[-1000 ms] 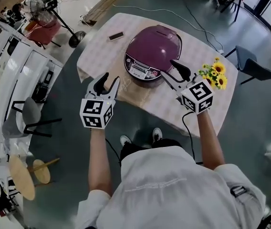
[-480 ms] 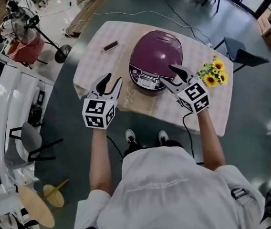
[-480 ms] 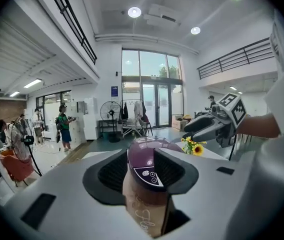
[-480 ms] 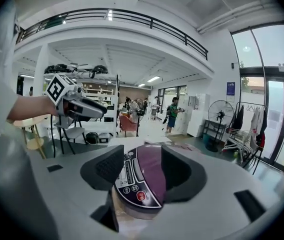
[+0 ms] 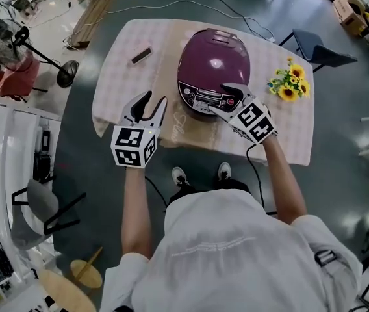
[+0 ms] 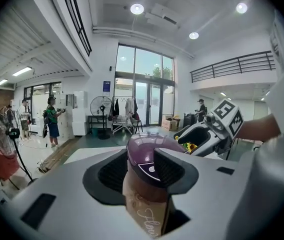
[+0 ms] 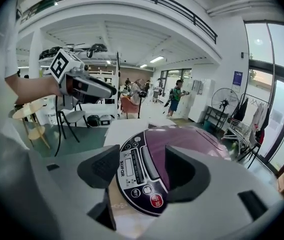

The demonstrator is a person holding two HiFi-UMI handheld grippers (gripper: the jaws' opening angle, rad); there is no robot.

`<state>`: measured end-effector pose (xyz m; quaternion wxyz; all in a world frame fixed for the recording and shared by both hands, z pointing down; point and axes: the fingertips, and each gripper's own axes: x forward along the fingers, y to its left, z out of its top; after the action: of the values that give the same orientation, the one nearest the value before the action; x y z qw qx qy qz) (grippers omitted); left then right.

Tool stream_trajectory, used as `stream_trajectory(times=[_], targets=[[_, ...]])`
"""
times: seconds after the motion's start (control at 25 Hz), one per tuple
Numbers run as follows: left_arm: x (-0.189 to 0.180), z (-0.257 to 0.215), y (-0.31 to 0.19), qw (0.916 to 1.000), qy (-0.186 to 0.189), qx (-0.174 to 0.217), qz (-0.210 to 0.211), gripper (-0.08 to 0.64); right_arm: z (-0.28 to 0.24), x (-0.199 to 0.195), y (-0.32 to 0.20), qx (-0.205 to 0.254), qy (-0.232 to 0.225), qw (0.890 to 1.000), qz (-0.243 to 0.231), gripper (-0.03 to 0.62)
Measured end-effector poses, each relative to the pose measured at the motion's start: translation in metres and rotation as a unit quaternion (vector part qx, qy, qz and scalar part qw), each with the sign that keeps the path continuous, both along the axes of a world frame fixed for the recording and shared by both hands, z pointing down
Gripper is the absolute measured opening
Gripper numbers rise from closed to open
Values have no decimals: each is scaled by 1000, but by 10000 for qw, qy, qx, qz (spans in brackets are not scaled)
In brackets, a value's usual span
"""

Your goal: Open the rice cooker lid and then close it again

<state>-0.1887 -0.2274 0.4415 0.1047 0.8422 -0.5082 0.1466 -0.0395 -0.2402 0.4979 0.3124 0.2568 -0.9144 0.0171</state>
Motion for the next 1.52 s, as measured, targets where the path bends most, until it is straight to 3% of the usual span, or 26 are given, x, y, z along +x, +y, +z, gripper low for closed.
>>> stream_trajectory(times=[0.88,1.52], targets=[[-8,42,16,9988,173,-467,-1,176,56,-27,-2,-152,900,9949,-439,287],[-3,45,11,9985,255,-486,1,176,55,-30,2,-242,714,9961,-452,285]])
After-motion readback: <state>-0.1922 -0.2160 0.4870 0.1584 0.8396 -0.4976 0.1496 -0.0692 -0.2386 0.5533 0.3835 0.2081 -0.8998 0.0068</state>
